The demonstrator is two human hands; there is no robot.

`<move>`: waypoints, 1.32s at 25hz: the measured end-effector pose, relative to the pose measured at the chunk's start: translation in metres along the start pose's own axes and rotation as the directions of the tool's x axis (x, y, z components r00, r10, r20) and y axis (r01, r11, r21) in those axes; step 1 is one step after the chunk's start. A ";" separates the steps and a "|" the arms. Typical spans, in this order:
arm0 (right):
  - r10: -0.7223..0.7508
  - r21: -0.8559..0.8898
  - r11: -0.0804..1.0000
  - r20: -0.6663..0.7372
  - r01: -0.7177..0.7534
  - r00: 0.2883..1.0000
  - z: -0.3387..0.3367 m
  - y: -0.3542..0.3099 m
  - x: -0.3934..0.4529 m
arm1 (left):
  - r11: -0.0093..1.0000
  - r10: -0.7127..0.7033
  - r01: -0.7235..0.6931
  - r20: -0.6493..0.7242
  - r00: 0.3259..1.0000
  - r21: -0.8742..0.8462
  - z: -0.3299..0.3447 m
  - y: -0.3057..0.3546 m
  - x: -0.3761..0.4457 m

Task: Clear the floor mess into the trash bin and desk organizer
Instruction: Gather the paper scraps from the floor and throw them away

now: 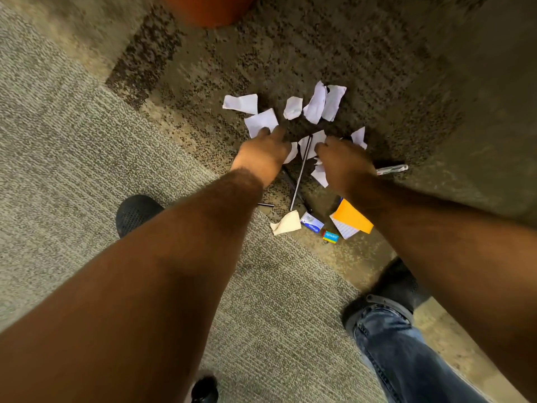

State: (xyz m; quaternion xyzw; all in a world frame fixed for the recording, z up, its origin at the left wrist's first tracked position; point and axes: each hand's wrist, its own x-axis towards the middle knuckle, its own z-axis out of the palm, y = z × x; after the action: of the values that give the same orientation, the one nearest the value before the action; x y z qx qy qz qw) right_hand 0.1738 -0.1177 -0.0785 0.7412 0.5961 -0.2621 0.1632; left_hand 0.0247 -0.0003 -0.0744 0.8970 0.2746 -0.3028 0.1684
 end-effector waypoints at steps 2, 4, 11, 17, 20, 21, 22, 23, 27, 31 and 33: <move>0.024 0.247 0.969 -0.035 -0.015 0.999 -0.005 0.006 -0.001 | 0.999 0.020 -0.020 -0.006 1.000 0.029 0.002 -0.002 -0.004; 0.124 0.421 0.905 -0.124 -0.061 0.984 -0.011 0.013 -0.005 | 0.999 0.036 -0.035 -0.035 0.999 0.024 0.007 -0.004 -0.006; 0.131 0.490 0.871 -0.163 -0.035 0.978 -0.015 0.028 0.000 | 0.932 -0.119 0.026 -0.238 0.964 -0.362 0.019 -0.018 -0.016; 0.071 0.377 0.926 -0.149 -0.010 0.986 0.000 0.008 0.017 | 0.866 -0.255 0.114 -0.232 0.939 -0.487 0.033 -0.027 -0.032; 0.081 0.448 0.894 -0.123 -0.018 0.989 0.007 0.001 0.016 | 0.910 -0.162 0.060 -0.218 0.962 -0.411 0.049 -0.020 -0.044; 0.072 0.449 0.894 -0.111 -0.014 0.991 0.009 -0.001 0.015 | 0.943 -0.083 0.026 -0.161 0.983 -0.331 0.054 -0.015 -0.047; 0.064 0.427 0.904 -0.104 -0.014 0.993 0.011 -0.002 0.015 | 0.971 -0.017 -0.006 -0.096 0.995 -0.238 0.059 -0.010 -0.049; 0.062 0.387 0.922 -0.101 -0.019 0.993 0.012 -0.003 0.015 | 0.986 0.015 -0.024 -0.053 0.998 -0.167 0.063 -0.005 -0.050; 0.094 0.278 0.959 -0.117 -0.058 0.989 0.013 -0.012 0.021 | 0.973 -0.030 0.011 -0.081 0.996 -0.232 0.068 0.001 -0.040; 0.074 0.274 0.961 -0.160 -0.027 0.984 0.009 -0.018 0.023 | 0.935 0.005 -0.052 -0.134 0.991 -0.350 0.064 -0.009 -0.041; 0.082 0.319 0.947 -0.177 -0.021 0.981 0.010 -0.017 0.026 | 0.939 -0.039 -0.045 -0.235 0.971 -0.340 0.057 -0.018 -0.041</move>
State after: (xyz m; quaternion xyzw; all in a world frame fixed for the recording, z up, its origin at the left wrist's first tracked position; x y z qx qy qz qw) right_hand 0.1589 -0.0985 -0.1001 0.7944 0.5397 -0.2786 -0.0076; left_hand -0.0392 -0.0290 -0.0944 0.8841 0.3401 -0.1401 0.2883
